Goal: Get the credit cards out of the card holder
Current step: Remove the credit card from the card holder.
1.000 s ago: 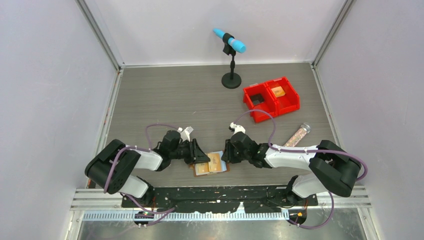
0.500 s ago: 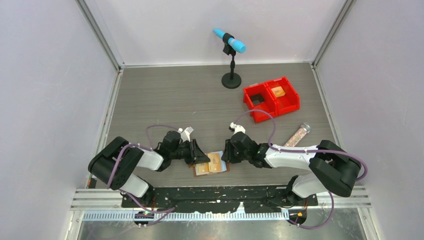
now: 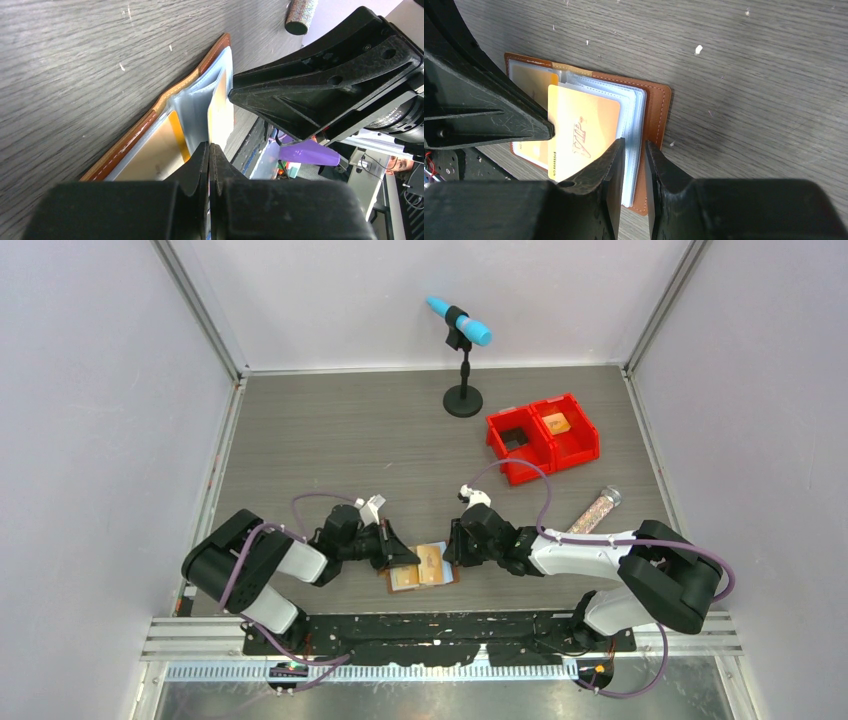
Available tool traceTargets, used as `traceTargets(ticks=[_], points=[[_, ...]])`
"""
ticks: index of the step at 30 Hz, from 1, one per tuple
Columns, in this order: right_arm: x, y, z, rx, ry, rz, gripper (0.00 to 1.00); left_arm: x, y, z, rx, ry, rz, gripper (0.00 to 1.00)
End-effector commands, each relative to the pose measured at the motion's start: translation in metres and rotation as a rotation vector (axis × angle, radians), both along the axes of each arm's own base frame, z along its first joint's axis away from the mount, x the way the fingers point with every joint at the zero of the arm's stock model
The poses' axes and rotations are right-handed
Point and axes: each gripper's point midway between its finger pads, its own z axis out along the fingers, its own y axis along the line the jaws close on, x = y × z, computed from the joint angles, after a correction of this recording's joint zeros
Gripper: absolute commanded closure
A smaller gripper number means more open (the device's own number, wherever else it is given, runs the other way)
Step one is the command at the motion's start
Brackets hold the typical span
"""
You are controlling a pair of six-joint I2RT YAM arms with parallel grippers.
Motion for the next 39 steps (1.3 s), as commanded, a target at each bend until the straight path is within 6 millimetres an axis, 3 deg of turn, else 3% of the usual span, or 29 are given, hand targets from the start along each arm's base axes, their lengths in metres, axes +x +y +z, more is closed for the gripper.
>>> traceTargets(ticks=[1, 13, 22, 34, 39], points=[[-0.002, -0.011, -0.004, -0.042, -0.004, -0.019, 0.72, 0.002, 0.002, 0.008, -0.019, -0.039, 0.010, 1.00], [-0.002, -0.014, -0.003, -0.046, -0.011, -0.024, 0.72, 0.003, 0.020, 0.004, 0.149, -0.073, 0.017, 1.00], [-0.001, -0.014, -0.001, -0.042, -0.015, -0.024, 0.72, 0.006, 0.039, 0.013, 0.295, -0.130, 0.012, 1.00], [-0.002, -0.013, 0.008, -0.034, -0.019, -0.018, 0.72, 0.007, 0.041, 0.031, 0.242, -0.132, 0.008, 1.00], [-0.001, -0.006, 0.034, 0.023, -0.058, -0.005, 0.70, 0.005, 0.032, 0.041, 0.162, -0.119, 0.006, 1.00]])
